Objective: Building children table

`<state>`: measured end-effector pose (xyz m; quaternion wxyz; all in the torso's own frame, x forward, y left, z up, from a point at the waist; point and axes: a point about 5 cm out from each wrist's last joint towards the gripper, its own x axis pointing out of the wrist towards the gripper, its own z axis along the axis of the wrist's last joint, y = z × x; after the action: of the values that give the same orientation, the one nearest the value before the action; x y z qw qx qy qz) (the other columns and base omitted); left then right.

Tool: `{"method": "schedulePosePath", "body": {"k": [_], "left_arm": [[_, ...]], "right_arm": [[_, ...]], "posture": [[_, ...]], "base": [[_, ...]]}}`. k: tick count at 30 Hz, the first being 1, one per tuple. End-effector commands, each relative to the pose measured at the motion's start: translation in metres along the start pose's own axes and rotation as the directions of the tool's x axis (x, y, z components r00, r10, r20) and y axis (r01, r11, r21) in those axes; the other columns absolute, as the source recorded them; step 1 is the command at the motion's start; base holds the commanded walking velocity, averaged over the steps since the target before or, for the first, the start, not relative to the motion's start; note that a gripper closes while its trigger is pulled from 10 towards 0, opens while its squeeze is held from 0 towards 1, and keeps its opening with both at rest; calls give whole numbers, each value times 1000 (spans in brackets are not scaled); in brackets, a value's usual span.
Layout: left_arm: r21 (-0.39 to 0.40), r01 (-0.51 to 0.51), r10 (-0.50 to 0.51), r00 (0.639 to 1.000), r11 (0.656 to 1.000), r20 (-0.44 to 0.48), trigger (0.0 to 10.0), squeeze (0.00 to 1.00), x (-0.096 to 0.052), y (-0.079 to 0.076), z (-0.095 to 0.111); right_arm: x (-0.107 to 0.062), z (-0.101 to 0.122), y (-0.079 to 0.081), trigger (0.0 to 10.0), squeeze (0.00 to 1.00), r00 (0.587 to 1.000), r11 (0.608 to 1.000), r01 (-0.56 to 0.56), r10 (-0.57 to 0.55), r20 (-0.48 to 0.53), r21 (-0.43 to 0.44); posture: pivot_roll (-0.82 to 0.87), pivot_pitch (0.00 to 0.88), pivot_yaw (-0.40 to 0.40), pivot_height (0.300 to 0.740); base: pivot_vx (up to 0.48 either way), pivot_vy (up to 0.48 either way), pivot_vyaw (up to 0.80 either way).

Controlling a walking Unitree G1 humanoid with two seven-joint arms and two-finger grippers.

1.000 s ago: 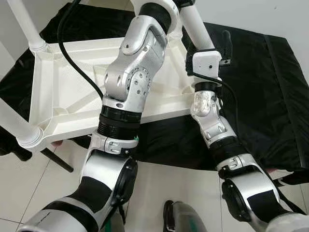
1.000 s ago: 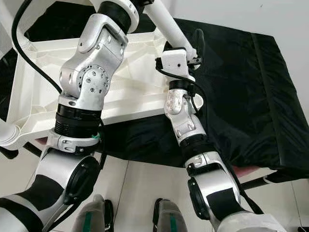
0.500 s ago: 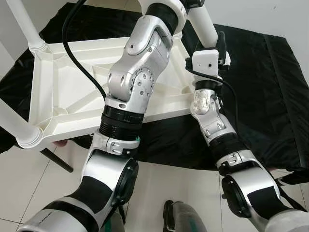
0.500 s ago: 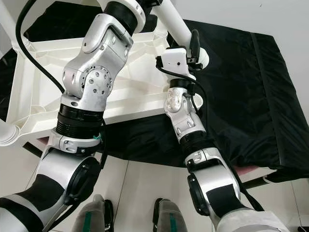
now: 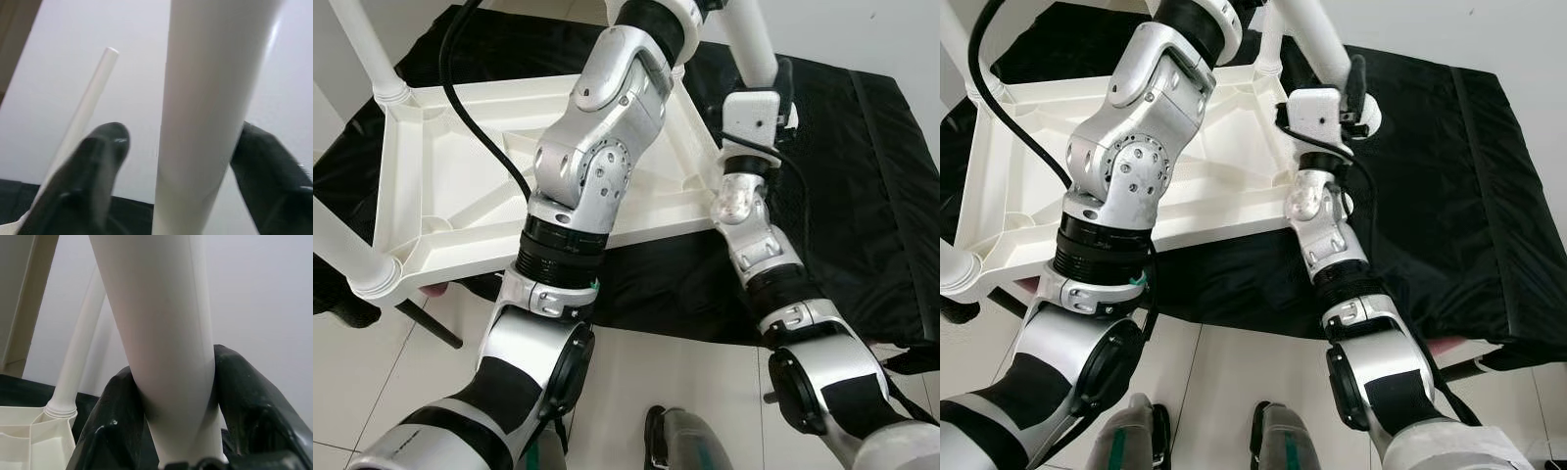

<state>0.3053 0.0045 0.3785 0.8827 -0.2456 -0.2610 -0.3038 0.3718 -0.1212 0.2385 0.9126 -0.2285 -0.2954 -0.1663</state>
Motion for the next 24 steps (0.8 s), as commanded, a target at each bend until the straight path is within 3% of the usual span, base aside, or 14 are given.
{"method": "schedulePosePath", "body": {"k": [1, 6, 7, 9, 10, 11, 13, 17, 22, 24], "left_arm": [[-29, 135, -135, 991, 990, -8, 10000, 1000, -3, -16, -5], [-7, 157, -157, 988, 988, -12, 10000, 1000, -5, -17, -7], [7, 178, -177, 984, 984, -15, 10000, 545, -6, -19, -8], [16, 192, -192, 981, 981, -18, 10000, 545, -7, -20, -9], [23, 205, -205, 979, 978, -20, 10000, 0, -7, -22, -10], [27, 217, -216, 976, 976, -22, 10000, 0, -8, -23, -12], [27, 217, -216, 976, 976, -22, 10000, 0, -8, -23, -12], [68, 247, -246, 969, 967, -28, 10000, 0, -11, -29, -21], [80, 258, -257, 966, 963, -27, 10000, 0, -14, -33, -23], [82, 282, -280, 959, 956, -31, 10000, 0, -15, -36, -24]], "right_arm": [[7, 9, -3, 10000, 0, 999, 999, -22, 21, 24, 37], [8, 15, -2, 10000, 0, 995, 993, -87, 83, 46, 78], [8, 22, -1, 10000, 0, 988, 981, -143, 134, 74, 133], [7, 27, 0, 10000, 0, 981, 968, -182, 167, 98, 171], [8, 31, 2, 10000, 0, 970, 952, -235, 216, 115, 195], [8, 35, 3, 10000, 0, 956, 930, -288, 264, 129, 231], [8, 35, 3, 10000, 0, 956, 930, -288, 264, 129, 231], [9, 45, -4, 10000, 0, 873, 824, -485, 437, 217, 293], [10, 41, -11, 10000, 0, 842, 796, -537, 489, 227, 278], [9, 38, -14, 10000, 0, 806, 763, -590, 541, 239, 265]], "posture": [[-20, 72, -31, 740], [-24, 70, -34, 740], [-26, 67, -34, 740], [-25, 67, -34, 740], [-25, 65, -34, 740], [-25, 65, -34, 740], [-25, 65, -34, 740], [-29, 57, -37, 740], [-31, 52, -36, 740], [-29, 51, -35, 740]], "base": [[0, 0, 0], [0, 0, 0], [0, 0, 0], [0, 0, 0], [0, 0, 0], [0, 0, 0], [0, 0, 0], [0, 0, 0], [0, 0, 0], [0, 0, 0]]}}
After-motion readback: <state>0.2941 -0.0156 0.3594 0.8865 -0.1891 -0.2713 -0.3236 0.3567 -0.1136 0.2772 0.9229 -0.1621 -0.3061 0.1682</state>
